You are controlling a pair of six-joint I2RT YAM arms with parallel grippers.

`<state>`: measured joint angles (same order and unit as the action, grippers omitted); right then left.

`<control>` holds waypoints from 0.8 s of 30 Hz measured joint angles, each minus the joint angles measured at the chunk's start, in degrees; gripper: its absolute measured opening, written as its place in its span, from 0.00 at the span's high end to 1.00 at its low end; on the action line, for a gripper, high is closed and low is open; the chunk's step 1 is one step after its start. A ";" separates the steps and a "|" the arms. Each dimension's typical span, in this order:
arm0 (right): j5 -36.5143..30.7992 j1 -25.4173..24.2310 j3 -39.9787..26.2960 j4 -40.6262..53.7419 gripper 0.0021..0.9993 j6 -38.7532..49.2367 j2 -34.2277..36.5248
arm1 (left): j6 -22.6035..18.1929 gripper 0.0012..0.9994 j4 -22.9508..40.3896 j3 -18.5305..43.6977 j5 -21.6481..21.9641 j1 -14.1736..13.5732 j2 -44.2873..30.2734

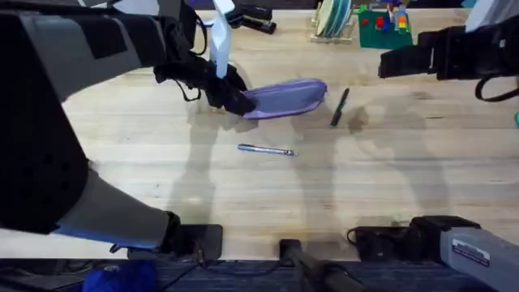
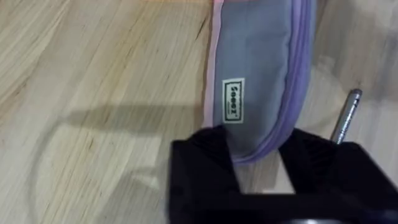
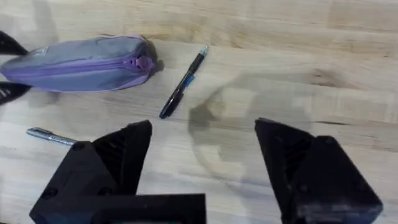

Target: Unzip the bag, pick up the pens from the table one at a time and place them inside, then zip the bag closed.

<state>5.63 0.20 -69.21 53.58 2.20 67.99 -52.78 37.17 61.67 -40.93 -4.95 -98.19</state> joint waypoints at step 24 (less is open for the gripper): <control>0.00 -0.02 0.00 0.00 0.00 0.00 0.00 | -0.25 0.95 -0.44 0.00 -0.44 0.00 0.00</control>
<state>5.63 0.19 -69.21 53.58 2.20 67.99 -53.04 36.73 61.67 -41.36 -4.95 -98.19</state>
